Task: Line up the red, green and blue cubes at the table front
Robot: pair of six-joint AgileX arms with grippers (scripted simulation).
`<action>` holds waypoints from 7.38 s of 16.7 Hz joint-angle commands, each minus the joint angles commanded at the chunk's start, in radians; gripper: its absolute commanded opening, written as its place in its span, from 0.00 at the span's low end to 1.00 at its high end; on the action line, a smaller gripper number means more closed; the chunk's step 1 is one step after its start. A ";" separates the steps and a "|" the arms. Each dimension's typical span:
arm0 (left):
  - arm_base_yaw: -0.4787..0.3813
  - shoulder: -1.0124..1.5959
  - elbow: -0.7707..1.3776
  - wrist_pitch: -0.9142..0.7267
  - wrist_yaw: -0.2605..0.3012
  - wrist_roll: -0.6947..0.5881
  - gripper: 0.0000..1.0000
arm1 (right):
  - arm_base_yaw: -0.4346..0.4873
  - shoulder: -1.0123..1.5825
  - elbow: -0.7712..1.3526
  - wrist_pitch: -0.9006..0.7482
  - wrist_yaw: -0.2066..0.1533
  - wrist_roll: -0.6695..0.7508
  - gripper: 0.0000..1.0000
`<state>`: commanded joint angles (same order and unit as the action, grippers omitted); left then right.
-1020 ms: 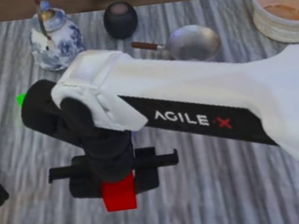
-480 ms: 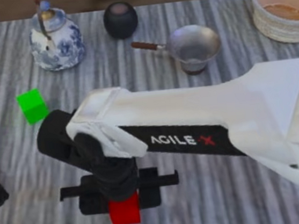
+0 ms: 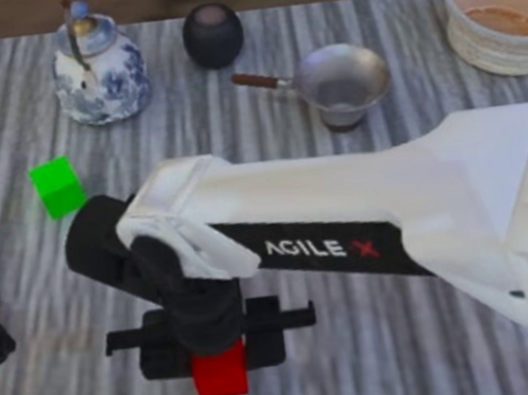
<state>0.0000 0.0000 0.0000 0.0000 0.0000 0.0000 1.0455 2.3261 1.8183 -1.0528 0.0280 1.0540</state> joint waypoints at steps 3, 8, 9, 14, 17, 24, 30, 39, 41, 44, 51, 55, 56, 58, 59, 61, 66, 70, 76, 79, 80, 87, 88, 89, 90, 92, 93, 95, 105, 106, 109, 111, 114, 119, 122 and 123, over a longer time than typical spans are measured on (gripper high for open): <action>0.000 0.000 0.000 0.000 0.000 0.000 1.00 | 0.000 0.000 0.000 0.000 0.000 0.000 0.75; 0.000 0.000 0.000 0.000 0.000 0.000 1.00 | 0.000 0.000 0.000 0.000 0.000 0.000 1.00; 0.000 0.000 0.000 0.000 0.000 0.000 1.00 | 0.000 0.000 0.000 0.000 0.000 0.000 1.00; 0.000 0.000 0.000 0.000 0.000 0.000 1.00 | 0.000 0.000 0.000 0.000 0.000 0.000 1.00; 0.000 0.000 0.000 0.000 0.000 0.000 1.00 | 0.002 -0.002 0.017 -0.017 0.000 -0.001 1.00; 0.000 0.000 0.000 0.000 0.000 0.000 1.00 | 0.010 -0.048 0.192 -0.241 -0.001 0.002 1.00; -0.002 0.010 0.009 -0.009 0.003 0.007 1.00 | 0.001 -0.056 0.187 -0.239 0.003 -0.004 1.00; -0.070 0.562 0.485 -0.423 0.118 0.323 1.00 | -0.206 -0.551 -0.205 -0.002 0.108 -0.249 1.00; -0.088 0.787 0.654 -0.559 0.143 0.426 1.00 | -0.290 -0.754 -0.364 0.092 0.129 -0.337 1.00; -0.111 1.143 0.917 -0.762 0.167 0.579 1.00 | -0.430 -1.084 -0.631 0.246 0.149 -0.478 1.00; -0.129 1.827 1.499 -1.131 0.149 0.872 1.00 | -0.746 -1.767 -1.263 0.617 0.120 -0.787 1.00; -0.118 2.105 1.782 -1.245 0.097 0.978 1.00 | -0.889 -2.038 -1.544 0.816 0.067 -0.924 1.00; -0.113 2.161 1.843 -1.263 0.082 0.997 1.00 | -0.919 -2.096 -1.601 0.861 0.051 -0.951 1.00; -0.104 2.249 1.947 -1.287 0.053 1.027 1.00 | -0.969 -2.201 -1.697 0.941 0.021 -0.997 1.00; -0.099 2.282 1.990 -1.295 0.040 1.039 1.00 | -0.989 -2.240 -1.734 0.973 0.007 -1.014 1.00; -0.091 2.330 2.057 -1.304 0.017 1.054 1.00 | -1.019 -2.296 -1.788 1.025 -0.015 -1.041 1.00; -0.086 2.356 2.092 -1.306 0.005 1.061 1.00 | -1.035 -2.326 -1.818 1.053 -0.028 -1.054 1.00; -0.090 2.357 2.074 -1.288 0.005 1.059 1.00 | -1.035 -2.326 -1.818 1.053 -0.028 -1.054 1.00; -0.086 2.404 1.918 -1.077 0.005 1.061 1.00 | -1.035 -2.326 -1.818 1.053 -0.028 -1.054 1.00; -0.085 2.418 1.880 -1.033 0.005 1.063 1.00 | -1.035 -2.326 -1.818 1.053 -0.028 -1.054 1.00; -0.085 2.418 1.880 -1.033 0.005 1.063 1.00 | -1.035 -2.326 -1.818 1.053 -0.028 -1.054 1.00; -0.085 2.418 1.880 -1.033 0.005 1.063 0.62 | -1.035 -2.326 -1.818 1.053 -0.028 -1.054 1.00; -0.085 2.418 1.880 -1.033 0.005 1.063 0.55 | -1.035 -2.326 -1.818 1.053 -0.028 -1.054 1.00; -0.085 2.418 1.880 -1.033 0.005 1.063 0.47 | -1.035 -2.326 -1.818 1.053 -0.028 -1.054 1.00; -0.085 2.418 1.880 -1.033 0.005 1.063 0.40 | -1.035 -2.326 -1.818 1.053 -0.028 -1.054 1.00; -0.085 2.418 1.880 -1.033 0.005 1.063 0.25 | -1.035 -2.326 -1.818 1.053 -0.028 -1.054 1.00; -0.085 2.418 1.880 -1.033 0.005 1.063 0.17 | -1.035 -2.326 -1.818 1.053 -0.028 -1.054 1.00; -0.085 2.418 1.880 -1.033 0.005 1.063 0.02 | -1.035 -2.326 -1.818 1.053 -0.028 -1.054 1.00; -0.088 2.409 1.882 -1.042 0.009 1.061 0.00 | -1.035 -2.326 -1.818 1.053 -0.028 -1.054 1.00; -0.087 2.406 1.895 -1.056 0.009 1.061 0.00 | -1.035 -2.326 -1.818 1.053 -0.028 -1.054 1.00; -0.082 2.385 1.968 -1.153 0.008 1.064 0.00 | -1.035 -2.326 -1.818 1.053 -0.028 -1.054 1.00; -0.076 2.369 2.021 -1.230 0.008 1.062 0.00 | -1.035 -2.326 -1.818 1.053 -0.028 -1.054 1.00; -0.070 2.352 2.060 -1.276 0.009 1.059 0.00 | -1.035 -2.326 -1.818 1.053 -0.028 -1.054 1.00; -0.089 2.349 2.049 -1.271 0.008 1.053 0.00 | -1.035 -2.326 -1.818 1.053 -0.028 -1.054 1.00; -0.186 2.301 1.982 -1.254 0.007 1.005 0.00 | -1.035 -2.326 -1.818 1.053 -0.028 -1.054 1.00; -0.241 2.276 1.948 -1.245 0.006 0.980 0.00 | -1.035 -2.326 -1.818 1.053 -0.028 -1.054 1.00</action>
<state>-0.2406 2.2759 1.9476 -1.2446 0.0063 0.9802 0.0100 0.0000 0.0000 0.0000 0.0000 0.0000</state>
